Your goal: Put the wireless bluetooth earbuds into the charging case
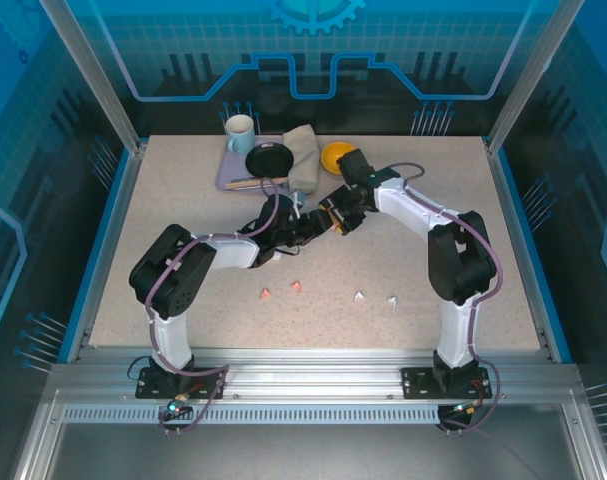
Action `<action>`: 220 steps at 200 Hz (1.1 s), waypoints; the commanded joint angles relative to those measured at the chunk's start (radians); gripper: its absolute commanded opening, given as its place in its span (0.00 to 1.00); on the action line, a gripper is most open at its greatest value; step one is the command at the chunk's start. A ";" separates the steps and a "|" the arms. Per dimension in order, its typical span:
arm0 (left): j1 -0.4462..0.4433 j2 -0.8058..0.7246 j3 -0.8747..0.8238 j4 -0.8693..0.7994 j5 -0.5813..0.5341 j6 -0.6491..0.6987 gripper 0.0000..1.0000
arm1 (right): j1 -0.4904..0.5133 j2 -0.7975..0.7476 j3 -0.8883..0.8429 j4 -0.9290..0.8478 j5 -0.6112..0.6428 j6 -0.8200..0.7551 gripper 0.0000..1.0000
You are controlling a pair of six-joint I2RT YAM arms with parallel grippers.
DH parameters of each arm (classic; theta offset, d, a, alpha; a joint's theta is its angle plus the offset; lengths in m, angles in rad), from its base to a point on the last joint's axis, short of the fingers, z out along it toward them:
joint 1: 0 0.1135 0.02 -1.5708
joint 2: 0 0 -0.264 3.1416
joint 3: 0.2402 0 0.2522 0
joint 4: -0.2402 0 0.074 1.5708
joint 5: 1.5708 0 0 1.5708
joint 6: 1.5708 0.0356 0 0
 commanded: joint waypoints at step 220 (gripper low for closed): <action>-0.006 0.062 0.087 0.074 -0.074 -0.056 0.15 | 0.028 -0.071 -0.066 0.041 -0.038 0.051 0.49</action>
